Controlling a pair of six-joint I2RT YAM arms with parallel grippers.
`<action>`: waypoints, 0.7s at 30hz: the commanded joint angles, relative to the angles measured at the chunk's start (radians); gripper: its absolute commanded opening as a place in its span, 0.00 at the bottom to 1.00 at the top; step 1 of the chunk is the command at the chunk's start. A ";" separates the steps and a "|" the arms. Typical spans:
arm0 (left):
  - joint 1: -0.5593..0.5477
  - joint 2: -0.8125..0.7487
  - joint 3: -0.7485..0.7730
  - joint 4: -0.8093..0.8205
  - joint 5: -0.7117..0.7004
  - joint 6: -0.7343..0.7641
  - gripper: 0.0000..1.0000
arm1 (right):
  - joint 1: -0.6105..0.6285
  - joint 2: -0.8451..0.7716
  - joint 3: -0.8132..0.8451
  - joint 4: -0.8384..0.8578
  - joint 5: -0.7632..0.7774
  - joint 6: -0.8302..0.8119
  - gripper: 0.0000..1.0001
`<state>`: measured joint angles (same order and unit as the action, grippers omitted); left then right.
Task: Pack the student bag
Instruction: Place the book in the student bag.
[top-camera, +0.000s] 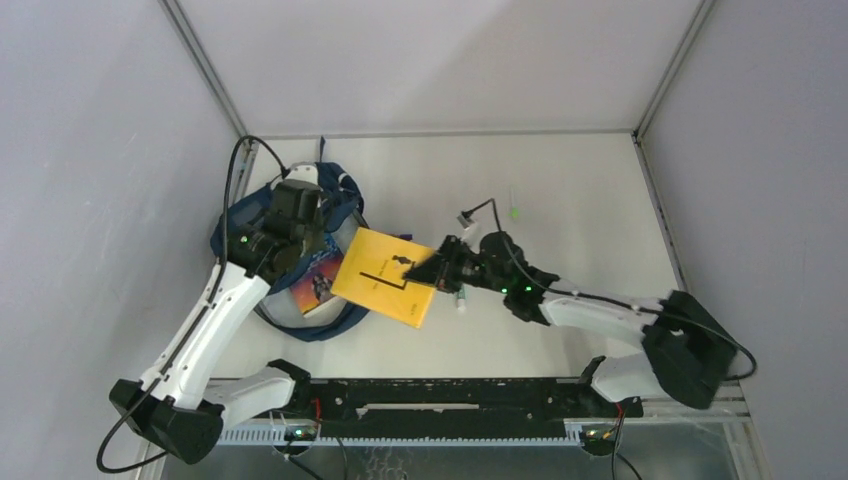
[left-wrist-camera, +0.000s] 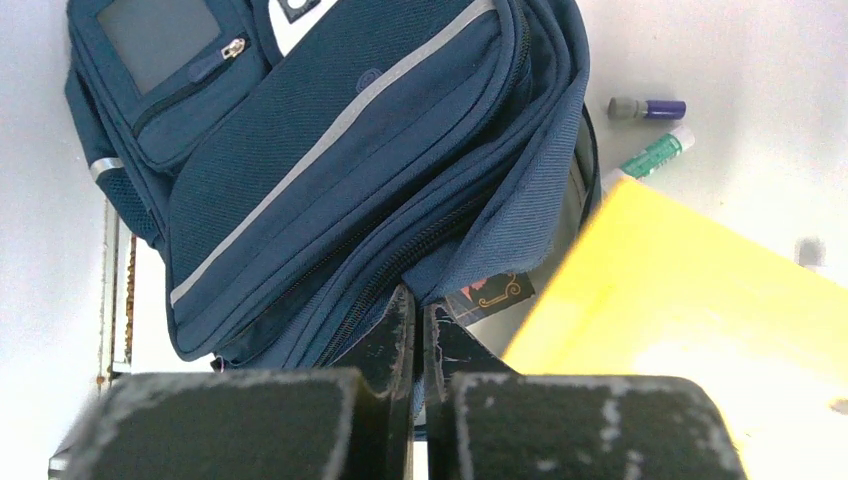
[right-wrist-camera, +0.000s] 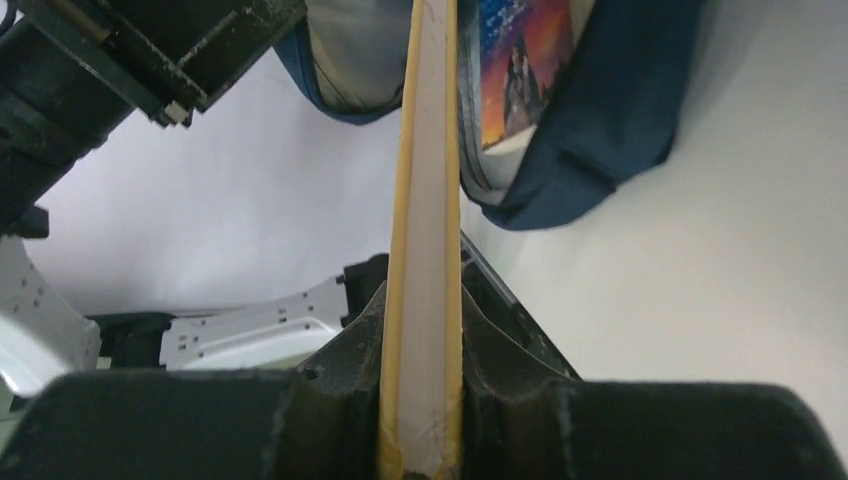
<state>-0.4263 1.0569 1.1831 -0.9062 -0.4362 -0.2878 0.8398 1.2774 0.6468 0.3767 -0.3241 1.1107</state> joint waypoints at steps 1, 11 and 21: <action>0.023 0.016 0.121 0.035 0.059 0.003 0.00 | 0.051 0.138 0.140 0.311 0.087 0.099 0.00; 0.052 0.043 0.199 -0.010 0.134 0.002 0.00 | 0.089 0.549 0.413 0.397 0.226 0.168 0.00; 0.053 0.045 0.188 0.011 0.161 -0.010 0.00 | 0.170 0.794 0.731 0.196 0.473 0.247 0.03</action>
<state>-0.3763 1.1206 1.2999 -0.9848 -0.3099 -0.2878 0.9585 2.0560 1.2255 0.5377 0.0387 1.3041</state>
